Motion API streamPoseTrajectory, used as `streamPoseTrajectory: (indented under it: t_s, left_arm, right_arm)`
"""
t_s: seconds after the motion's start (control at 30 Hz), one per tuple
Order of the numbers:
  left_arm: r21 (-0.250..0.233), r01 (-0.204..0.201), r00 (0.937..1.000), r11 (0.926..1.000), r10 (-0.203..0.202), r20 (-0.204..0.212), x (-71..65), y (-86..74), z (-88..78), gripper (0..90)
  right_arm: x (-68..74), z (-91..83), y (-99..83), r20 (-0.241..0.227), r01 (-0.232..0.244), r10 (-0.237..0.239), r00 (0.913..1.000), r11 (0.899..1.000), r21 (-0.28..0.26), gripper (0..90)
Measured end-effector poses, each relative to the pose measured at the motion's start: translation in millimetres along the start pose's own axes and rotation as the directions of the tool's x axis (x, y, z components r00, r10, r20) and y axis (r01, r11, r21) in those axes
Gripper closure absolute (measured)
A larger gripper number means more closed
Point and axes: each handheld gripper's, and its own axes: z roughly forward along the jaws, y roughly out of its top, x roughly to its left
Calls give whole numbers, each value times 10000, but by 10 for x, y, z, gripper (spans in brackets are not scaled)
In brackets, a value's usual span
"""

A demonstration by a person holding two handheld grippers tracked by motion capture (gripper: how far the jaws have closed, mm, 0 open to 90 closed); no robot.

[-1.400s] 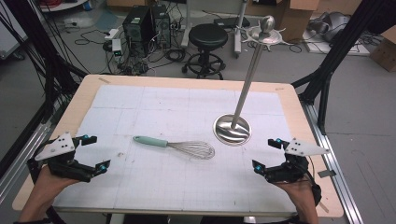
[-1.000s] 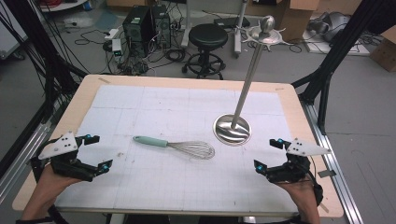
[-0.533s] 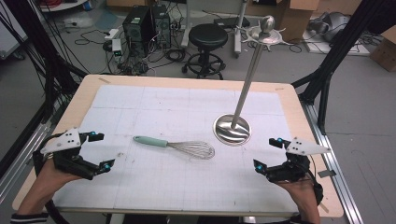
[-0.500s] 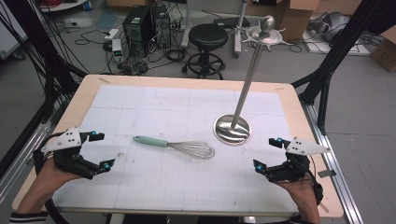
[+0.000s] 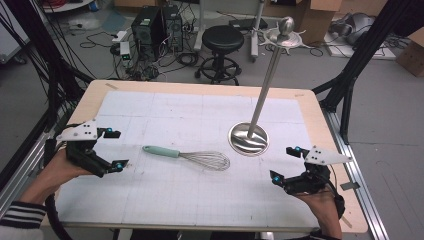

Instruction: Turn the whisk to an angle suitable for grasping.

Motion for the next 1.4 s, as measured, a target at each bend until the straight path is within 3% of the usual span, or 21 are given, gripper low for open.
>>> streamPoseTrajectory:
  t_s: [0.2, 0.3, 0.5, 0.73, 0.9, 1.13, 1.4]
  left_arm:
    - [578, -753, 9965, 9955, 730, 413, 68, 185, 115, 17]
    - [636, -917, 9946, 9937, 884, 535, 109, 253, 178, 17]
    - [1201, -1456, 9863, 9820, 1345, 958, 155, 350, 355, 17]
    - [1798, -1958, 9763, 9640, 1744, 1283, 194, 457, 556, 17]
    - [2046, -2421, 9629, 9484, 2089, 1711, 202, 507, 673, 17]
    - [2337, -2597, 9557, 9370, 2146, 2015, 222, 549, 856, 17]
    - [2922, -2943, 9437, 9100, 2283, 2394, 224, 495, 1168, 17]
  right_arm:
    - [3, -1, 1, -73, 1, -1, 10000, 10000, 19, 6]
    - [7, 5, 3, -121, -11, 12, 9999, 10000, 51, 6]
    - [12, -5, 18, -132, 66, -66, 9999, 10000, 21, 6]
    - [30, -11, 41, -178, 151, -151, 9997, 9999, 35, 6]
    - [36, -13, 45, -253, 130, -128, 9996, 9999, 70, 6]
    - [41, -16, 52, -290, 156, -154, 9995, 9999, 55, 6]
    - [47, -5, 56, -311, 194, -191, 9993, 9998, 99, 6]
